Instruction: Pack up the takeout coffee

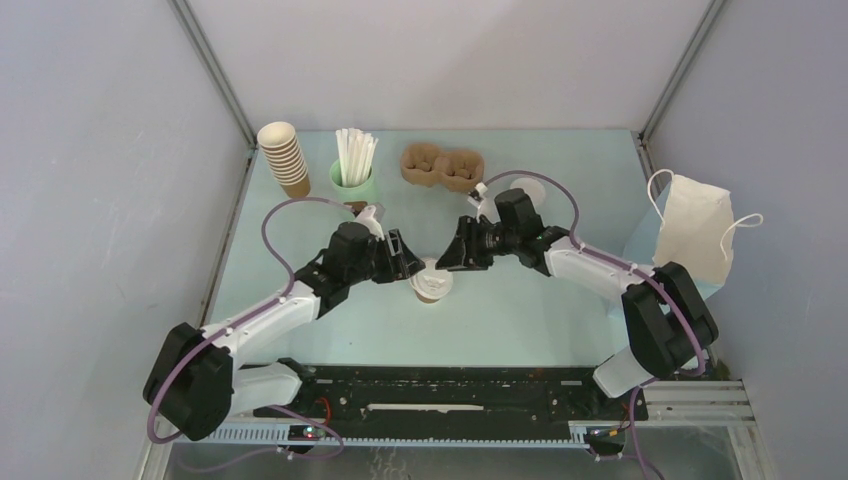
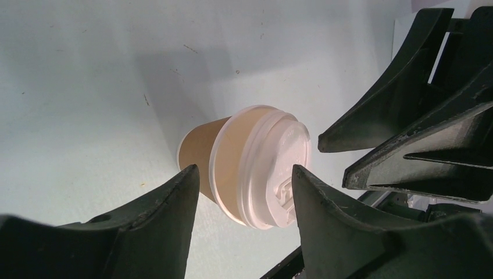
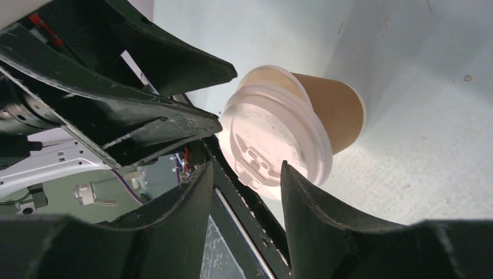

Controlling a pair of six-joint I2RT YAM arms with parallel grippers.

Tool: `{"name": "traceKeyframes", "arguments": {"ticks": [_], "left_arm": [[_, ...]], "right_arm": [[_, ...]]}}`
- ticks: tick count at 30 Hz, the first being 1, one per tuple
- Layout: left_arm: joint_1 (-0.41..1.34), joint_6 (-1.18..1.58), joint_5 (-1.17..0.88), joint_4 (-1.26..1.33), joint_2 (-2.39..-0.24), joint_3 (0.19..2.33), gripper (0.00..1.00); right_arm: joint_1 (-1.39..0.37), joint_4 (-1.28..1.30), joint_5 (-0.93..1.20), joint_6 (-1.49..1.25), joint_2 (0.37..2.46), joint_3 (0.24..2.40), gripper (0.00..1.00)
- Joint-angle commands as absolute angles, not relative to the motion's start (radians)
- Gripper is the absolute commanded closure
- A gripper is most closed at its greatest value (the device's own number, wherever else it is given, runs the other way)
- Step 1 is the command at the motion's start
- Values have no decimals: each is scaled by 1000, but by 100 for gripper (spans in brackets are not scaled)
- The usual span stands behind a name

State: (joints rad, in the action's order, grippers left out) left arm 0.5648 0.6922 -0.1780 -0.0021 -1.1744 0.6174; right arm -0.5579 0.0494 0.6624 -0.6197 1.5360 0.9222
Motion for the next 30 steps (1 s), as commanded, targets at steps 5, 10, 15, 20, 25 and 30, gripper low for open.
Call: {"name": "traceKeyframes", "arguments": {"ticks": [5,10,15,20,25,30], "left_arm": [[569,691,-160,7,-1128,598,33],[535,691,-121,-49,-1043,573,18],[492,694,-119,-71,-947,526,6],[475,702,-121,-88,-887,486,4],[468,701,-128,-101,-850,460,3],[467,707,-133,-85,-854,447,2]], "right_arm": [[-581,29,649,-615,1542,995,43],[-647,319,380,-341,1462,1058,18],[-757,467,183,-139,1470,1125,0],[-831,497,148,-120,1535,1199,0],[-879,514,68,-104,1563,1223,0],[-886,512,40,-100,1579,1230,0]]}}
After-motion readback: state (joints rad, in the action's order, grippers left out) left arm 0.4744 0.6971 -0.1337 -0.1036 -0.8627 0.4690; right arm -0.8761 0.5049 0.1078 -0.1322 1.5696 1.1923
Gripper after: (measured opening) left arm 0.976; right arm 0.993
